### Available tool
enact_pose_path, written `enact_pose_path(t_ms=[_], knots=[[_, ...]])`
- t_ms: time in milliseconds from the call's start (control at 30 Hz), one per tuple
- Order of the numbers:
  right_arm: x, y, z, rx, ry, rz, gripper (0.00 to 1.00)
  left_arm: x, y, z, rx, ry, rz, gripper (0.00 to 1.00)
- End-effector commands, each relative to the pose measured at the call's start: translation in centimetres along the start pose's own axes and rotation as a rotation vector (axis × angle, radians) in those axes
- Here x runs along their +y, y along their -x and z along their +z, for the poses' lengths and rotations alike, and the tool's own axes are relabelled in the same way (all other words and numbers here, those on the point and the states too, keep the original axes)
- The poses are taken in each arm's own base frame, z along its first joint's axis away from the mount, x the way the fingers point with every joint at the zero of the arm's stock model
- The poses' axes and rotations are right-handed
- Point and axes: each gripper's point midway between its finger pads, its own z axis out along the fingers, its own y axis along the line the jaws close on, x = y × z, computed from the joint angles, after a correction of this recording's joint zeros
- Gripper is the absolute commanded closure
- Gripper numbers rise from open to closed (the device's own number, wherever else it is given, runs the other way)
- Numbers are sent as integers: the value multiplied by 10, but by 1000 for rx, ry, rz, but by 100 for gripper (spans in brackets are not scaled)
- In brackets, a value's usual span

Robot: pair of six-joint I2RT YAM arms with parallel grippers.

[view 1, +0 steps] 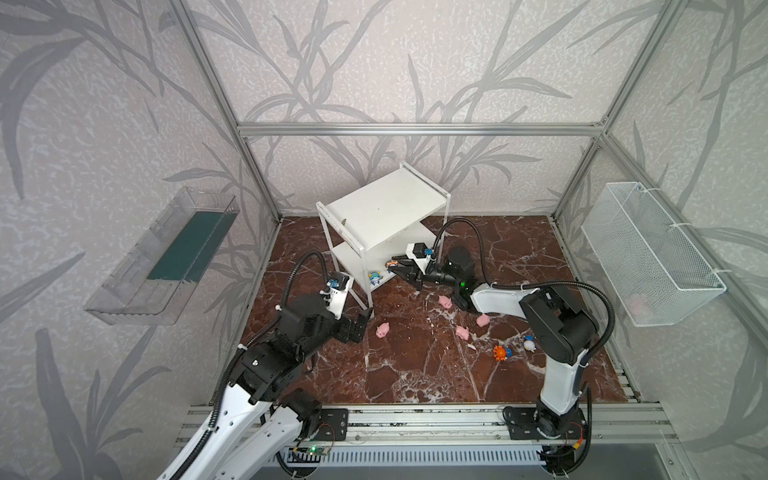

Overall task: Place and organize the plastic toys onto the shelf
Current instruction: 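Carry the lion-maned Doraemon figurine with the right gripper onto the lower shelf, then release the lion-maned figurine beside the teal one and withdraw the right gripper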

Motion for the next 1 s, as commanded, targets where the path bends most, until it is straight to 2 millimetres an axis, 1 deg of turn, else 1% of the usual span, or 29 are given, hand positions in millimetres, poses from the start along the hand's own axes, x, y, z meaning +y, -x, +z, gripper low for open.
enact_pose_path(t_ms=[0, 233, 333, 667, 833, 967], knots=[[-4, 3, 4, -20, 16, -52, 75, 1, -4, 1, 6, 3, 15, 1], [-5, -2, 5, -8, 12, -51, 73, 3, -4, 2, 6, 6, 12, 1], [-5, -4, 4, -7, 6, -49, 70, 3, -4, 3, 7, 5, 11, 1], [-9, -8, 0, -2, -29, -38, 55, 2, -4, 5, 14, -2, 7, 1], [-13, -8, -6, -9, -46, -27, 50, 2, -4, 6, 15, -8, 5, 1], [-15, -8, -10, -11, -58, -23, 49, 2, -3, 6, 15, -9, 4, 1]])
